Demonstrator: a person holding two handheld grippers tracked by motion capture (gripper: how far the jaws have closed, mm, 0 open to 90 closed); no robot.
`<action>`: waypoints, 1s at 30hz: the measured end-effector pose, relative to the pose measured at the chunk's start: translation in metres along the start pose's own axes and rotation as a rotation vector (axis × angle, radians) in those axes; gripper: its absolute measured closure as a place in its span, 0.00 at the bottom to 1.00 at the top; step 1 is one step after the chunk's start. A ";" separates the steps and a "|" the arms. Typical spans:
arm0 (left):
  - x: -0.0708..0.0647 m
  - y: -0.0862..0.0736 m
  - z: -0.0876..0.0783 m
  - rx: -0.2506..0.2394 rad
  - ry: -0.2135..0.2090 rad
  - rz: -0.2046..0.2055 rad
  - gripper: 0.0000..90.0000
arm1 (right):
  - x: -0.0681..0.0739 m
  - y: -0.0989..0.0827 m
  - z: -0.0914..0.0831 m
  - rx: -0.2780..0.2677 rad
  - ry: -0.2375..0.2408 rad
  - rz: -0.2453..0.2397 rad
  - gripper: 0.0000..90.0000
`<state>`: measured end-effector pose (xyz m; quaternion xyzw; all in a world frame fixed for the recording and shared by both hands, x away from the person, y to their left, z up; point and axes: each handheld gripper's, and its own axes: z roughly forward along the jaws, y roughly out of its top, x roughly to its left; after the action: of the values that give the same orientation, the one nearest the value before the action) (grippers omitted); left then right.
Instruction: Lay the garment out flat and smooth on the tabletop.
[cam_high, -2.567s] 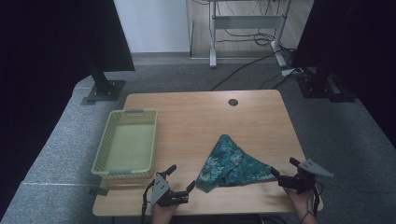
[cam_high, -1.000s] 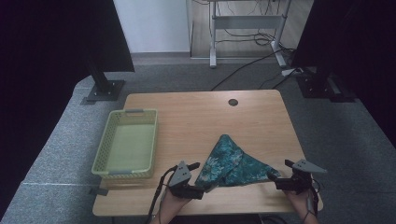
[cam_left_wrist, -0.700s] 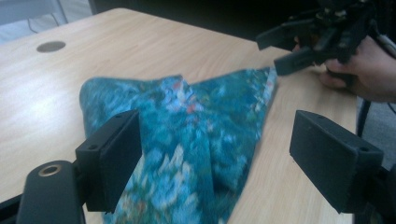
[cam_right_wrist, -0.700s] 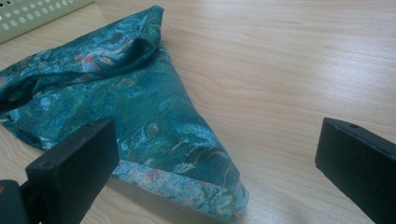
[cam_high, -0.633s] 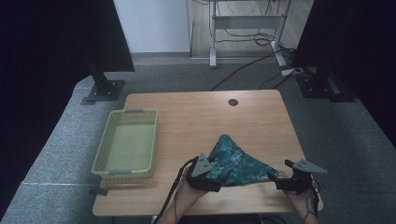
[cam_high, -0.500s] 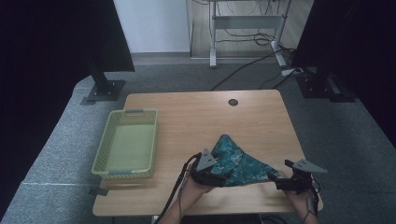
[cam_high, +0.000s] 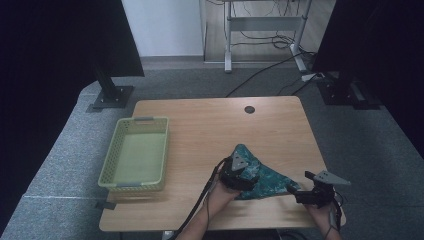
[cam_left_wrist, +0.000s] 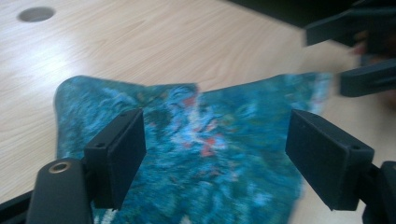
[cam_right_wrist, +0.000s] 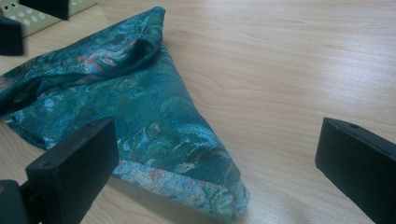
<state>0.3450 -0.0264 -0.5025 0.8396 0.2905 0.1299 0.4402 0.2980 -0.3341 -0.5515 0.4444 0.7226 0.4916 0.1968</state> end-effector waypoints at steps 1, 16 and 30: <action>-0.001 0.000 0.004 0.013 0.017 0.001 0.23 | 0.000 0.000 0.000 0.000 0.001 0.001 0.00; 0.001 -0.008 0.039 0.127 0.053 -0.005 0.28 | 0.000 0.000 0.000 0.004 0.007 -0.003 0.00; -0.002 -0.013 0.045 0.134 0.075 0.002 0.46 | 0.001 0.000 0.001 0.010 0.008 -0.009 0.00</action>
<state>0.3599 -0.0515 -0.5390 0.8619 0.3141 0.1420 0.3718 0.2980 -0.3330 -0.5519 0.4400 0.7278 0.4890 0.1940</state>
